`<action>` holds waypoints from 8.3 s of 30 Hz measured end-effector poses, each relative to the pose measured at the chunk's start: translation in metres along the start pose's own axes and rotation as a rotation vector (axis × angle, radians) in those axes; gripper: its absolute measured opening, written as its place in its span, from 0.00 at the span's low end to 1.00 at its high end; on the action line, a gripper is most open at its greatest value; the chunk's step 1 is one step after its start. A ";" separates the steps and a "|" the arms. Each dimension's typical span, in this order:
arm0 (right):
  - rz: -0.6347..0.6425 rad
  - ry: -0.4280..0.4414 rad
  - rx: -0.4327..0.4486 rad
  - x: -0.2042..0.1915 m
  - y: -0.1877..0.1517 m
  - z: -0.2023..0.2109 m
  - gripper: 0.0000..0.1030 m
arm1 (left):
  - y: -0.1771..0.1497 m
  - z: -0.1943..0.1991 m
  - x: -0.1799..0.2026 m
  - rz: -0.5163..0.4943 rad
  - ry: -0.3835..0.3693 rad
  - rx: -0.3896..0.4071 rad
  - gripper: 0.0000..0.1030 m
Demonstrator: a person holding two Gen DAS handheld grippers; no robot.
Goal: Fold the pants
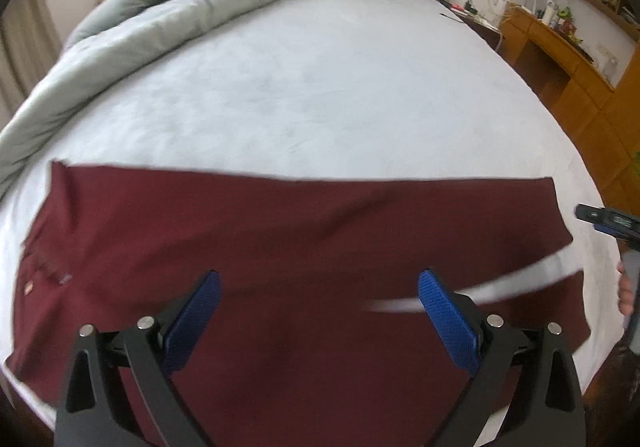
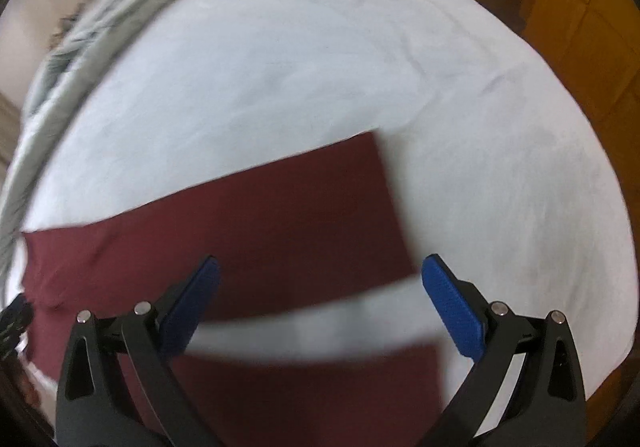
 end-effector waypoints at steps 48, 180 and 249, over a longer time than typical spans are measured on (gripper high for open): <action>0.217 0.586 0.185 0.005 0.057 0.048 0.21 | 0.046 -0.121 0.160 -0.514 -0.698 -0.466 0.23; 0.079 0.543 -0.357 -0.189 -0.229 0.032 0.42 | -0.128 0.031 -0.055 0.338 -0.169 -0.187 0.13; 0.302 0.532 -0.293 -0.255 -0.223 0.056 0.58 | -0.160 0.039 -0.137 0.440 -0.094 -0.058 0.55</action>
Point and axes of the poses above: each gripper's, at about its wrist camera, not at the fingertips, and z roughly against the way its jaws point, x to its right, y to its top, the point moved 8 cm from there along -z, roughly the way its jaws point, and after that the axes turned 3 degrees about x, right-handed, at the moved point
